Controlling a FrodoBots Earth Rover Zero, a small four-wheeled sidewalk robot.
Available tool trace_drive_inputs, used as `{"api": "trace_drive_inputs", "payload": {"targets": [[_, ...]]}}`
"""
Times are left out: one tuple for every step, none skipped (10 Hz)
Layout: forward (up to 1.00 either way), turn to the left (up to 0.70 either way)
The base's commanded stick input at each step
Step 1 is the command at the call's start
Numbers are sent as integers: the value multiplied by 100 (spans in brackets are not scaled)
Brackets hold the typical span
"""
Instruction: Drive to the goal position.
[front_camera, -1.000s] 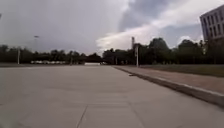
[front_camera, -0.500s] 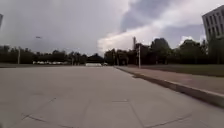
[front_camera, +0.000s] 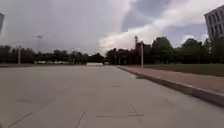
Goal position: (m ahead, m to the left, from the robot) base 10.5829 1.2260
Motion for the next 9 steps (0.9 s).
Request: {"api": "trace_drive_inputs", "payload": {"targets": [[100,0],[100,0],[100,0],[100,0],[100,0],[100,0],[100,0],[100,0],[100,0]]}}
